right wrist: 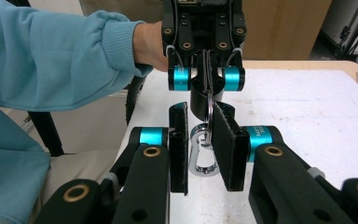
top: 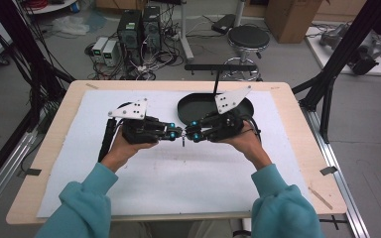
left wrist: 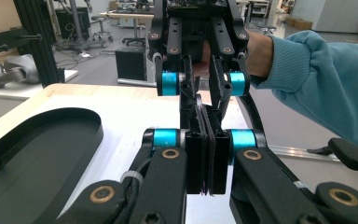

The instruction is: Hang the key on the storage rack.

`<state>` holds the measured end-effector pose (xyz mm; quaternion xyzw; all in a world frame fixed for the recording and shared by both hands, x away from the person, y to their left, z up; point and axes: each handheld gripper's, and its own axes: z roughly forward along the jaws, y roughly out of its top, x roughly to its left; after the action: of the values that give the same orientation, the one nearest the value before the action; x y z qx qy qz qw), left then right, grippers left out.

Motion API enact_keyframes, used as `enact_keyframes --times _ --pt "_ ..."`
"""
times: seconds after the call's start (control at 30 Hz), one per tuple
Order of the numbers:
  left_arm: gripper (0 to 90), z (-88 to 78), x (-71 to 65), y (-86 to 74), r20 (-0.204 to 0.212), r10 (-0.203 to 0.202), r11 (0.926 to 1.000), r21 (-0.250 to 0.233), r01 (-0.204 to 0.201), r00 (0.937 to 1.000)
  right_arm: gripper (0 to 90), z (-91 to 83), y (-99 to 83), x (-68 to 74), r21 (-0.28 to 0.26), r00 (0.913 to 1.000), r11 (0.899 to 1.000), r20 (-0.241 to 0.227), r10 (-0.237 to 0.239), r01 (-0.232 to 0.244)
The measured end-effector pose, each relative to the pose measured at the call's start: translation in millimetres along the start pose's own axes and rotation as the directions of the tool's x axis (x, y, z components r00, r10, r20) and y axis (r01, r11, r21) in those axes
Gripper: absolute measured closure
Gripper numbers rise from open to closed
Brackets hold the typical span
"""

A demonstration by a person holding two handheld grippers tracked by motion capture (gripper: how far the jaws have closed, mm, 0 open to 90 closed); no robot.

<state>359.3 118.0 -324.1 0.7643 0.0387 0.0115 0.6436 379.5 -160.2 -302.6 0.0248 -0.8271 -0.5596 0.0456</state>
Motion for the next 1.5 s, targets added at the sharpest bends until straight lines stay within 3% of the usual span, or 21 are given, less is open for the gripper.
enact_keyframes --times 0.4,0.93,1.03,1.17,1.2,1.27,1.3,1.33,1.37,1.43,1.5 --pt "88.2 1.8 -1.3 0.0 0.015 0.016 0.9999 0.001 -0.016 0.9998 88.3 -0.4 -0.1 -1.1 0.004 1.0 1.0 0.001 -0.007 0.007" --pt "84.4 1.1 0.6 -1.4 0.01 -0.027 0.9996 -0.001 0.027 0.9996 89.7 -1.1 0.7 -0.6 0.023 0.9995 1.0 0.028 0.017 -0.017" --pt "73.6 2.3 -1.9 -2.6 -0.006 -0.024 0.9995 -0.018 0.024 0.9997 89.7 -2.3 0.3 -1.5 0.017 0.9988 1.0 0.045 0.021 -0.022" --pt "27.8 3.1 -7.3 -5.5 -0.04 0.002 0.9993 -0.038 -0.004 0.9992 89.6 -8.1 -0.6 -2.0 0.016 0.9973 0.999 0.067 0.032 -0.033" --pt "27.8 2.5 -8.6 -6.3 -0.058 -0.003 0.9992 -0.04 0.001 0.9983 89.6 -8.1 -0.6 -2.0 0.016 0.9973 0.999 0.067 0.032 -0.033" --pt "12.8 -0.8 -10.0 -7.0 -0.119 -0.016 0.9999 -0.001 0.016 0.9928 89.7 -14.4 -2.0 -3.7 0.006 0.9951 0.999 0.093 0.033 -0.033" --pt "12.8 -3.4 -10.2 -8.3 -0.138 -0.021 0.9998 -0.006 0.02 0.9902 89.7 -14.4 -2.0 -3.7 0.006 0.9951 0.999 0.093 0.033 -0.033" --pt "5.5 -6.7 -9.1 -9.8 -0.166 -0.029 0.9996 -0.001 0.029 0.9857 89.7 -17.1 -2.6 -4.2 0.004 0.9945 0.999 0.097 0.039 -0.04" --pt "1.7 -10.3 -7.9 -10.9 -0.189 -0.059 0.9981 0.009 0.062 0.9803 89.6 -20.1 -3.4 -4.3 0.005 0.993 0.999 0.107 0.049 -0.05" --pt "1.7 -19.8 -8.4 -14.9 -0.248 -0.044 0.9986 0.016 0.05 0.9678 89.6 -26.4 -4.9 -6.3 -0.002 0.9902 0.998 0.129 0.055 -0.055" --pt "1.7 -30.9 -8.5 -19.6 -0.267 -0.048 0.9978 0.031 0.058 0.9624 89.6 -33.4 -6.8 -8.3 -0.006 0.9871 0.998 0.147 0.063 -0.063"
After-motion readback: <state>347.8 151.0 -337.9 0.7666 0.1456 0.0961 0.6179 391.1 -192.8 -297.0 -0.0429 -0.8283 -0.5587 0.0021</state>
